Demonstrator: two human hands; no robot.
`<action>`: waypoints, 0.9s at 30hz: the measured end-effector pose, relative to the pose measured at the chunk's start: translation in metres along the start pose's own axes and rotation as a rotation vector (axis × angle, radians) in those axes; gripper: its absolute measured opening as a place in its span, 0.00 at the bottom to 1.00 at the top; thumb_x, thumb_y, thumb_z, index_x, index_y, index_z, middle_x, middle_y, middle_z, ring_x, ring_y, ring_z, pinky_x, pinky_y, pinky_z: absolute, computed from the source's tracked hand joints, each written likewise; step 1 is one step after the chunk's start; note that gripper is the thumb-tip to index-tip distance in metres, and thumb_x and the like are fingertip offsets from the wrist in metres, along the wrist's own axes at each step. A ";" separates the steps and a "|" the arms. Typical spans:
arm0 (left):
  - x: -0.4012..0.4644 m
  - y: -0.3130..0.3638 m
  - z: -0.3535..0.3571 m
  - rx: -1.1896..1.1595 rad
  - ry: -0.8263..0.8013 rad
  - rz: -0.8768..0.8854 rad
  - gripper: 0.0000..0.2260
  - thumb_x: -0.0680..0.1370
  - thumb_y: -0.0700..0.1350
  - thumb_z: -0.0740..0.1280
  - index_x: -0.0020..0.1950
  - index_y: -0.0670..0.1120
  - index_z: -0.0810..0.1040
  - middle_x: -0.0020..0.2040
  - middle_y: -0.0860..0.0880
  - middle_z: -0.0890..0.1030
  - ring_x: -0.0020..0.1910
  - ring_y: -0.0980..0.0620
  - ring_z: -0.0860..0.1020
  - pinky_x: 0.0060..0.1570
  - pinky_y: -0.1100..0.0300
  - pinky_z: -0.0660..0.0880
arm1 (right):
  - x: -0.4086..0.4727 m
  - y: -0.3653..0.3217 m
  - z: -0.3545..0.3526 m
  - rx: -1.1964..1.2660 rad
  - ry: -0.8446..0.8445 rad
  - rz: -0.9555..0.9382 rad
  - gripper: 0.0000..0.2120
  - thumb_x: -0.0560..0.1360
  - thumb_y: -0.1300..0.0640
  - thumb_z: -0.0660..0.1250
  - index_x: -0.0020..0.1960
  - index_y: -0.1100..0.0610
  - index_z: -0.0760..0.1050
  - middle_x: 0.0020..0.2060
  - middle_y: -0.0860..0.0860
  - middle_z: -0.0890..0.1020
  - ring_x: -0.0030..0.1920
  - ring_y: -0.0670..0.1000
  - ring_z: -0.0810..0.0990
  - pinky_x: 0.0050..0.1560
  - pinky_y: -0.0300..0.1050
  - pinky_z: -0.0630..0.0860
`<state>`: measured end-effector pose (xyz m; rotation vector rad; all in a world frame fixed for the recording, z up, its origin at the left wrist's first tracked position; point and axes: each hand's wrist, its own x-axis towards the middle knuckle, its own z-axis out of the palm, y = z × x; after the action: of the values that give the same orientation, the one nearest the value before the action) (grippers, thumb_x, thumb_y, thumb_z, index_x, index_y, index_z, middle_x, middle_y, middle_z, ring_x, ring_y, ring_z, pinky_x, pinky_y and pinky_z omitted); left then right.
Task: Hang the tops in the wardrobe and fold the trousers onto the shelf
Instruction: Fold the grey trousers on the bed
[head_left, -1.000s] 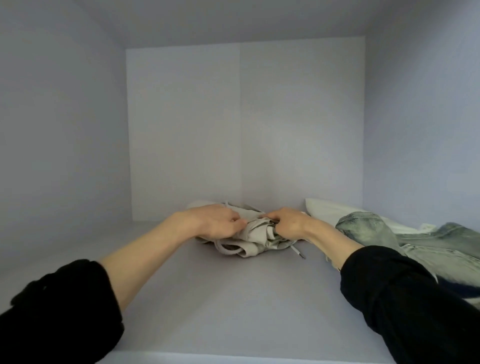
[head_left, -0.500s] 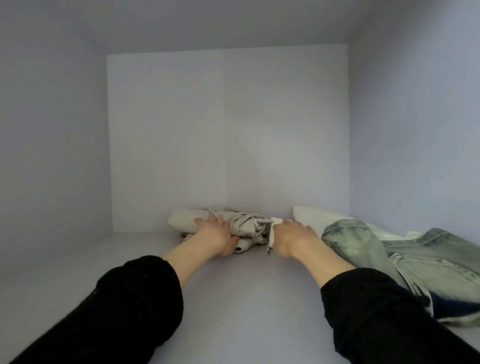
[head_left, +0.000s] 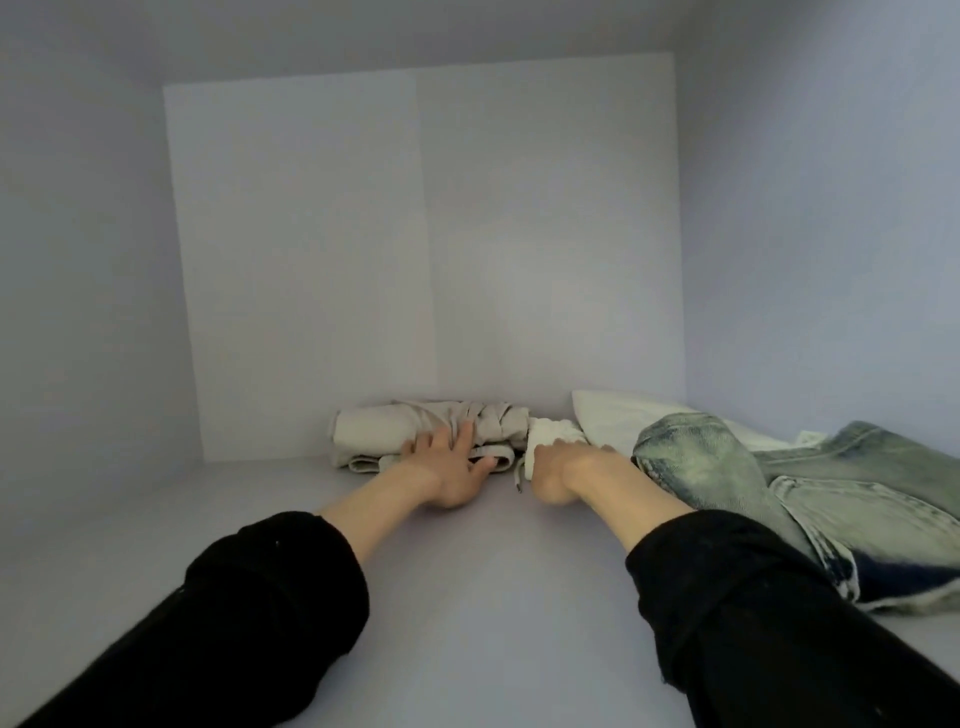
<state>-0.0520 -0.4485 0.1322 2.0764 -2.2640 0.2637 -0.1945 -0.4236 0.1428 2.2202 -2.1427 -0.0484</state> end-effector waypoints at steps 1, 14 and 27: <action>-0.005 -0.003 -0.001 -0.017 -0.030 0.005 0.30 0.81 0.61 0.45 0.77 0.51 0.35 0.78 0.44 0.43 0.77 0.42 0.45 0.73 0.45 0.46 | -0.003 0.000 0.001 0.005 0.016 0.007 0.25 0.80 0.56 0.53 0.76 0.57 0.54 0.74 0.56 0.58 0.75 0.58 0.53 0.73 0.61 0.51; -0.172 -0.079 -0.046 -0.161 0.502 -0.038 0.21 0.81 0.47 0.57 0.74 0.46 0.63 0.76 0.43 0.58 0.75 0.47 0.55 0.71 0.54 0.57 | -0.102 -0.091 -0.042 0.348 0.450 -0.421 0.18 0.78 0.59 0.56 0.67 0.56 0.67 0.65 0.57 0.73 0.65 0.59 0.72 0.60 0.51 0.70; -0.627 -0.151 0.009 -0.493 0.617 -0.673 0.12 0.81 0.43 0.59 0.62 0.49 0.75 0.51 0.53 0.80 0.49 0.55 0.76 0.49 0.67 0.69 | -0.426 -0.285 0.051 0.530 0.333 -1.259 0.15 0.80 0.52 0.57 0.64 0.51 0.73 0.61 0.51 0.78 0.61 0.56 0.75 0.58 0.47 0.71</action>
<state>0.1566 0.1545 0.0376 1.9695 -1.0797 0.2265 0.0712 0.0111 0.0675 3.1289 -0.3672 0.8194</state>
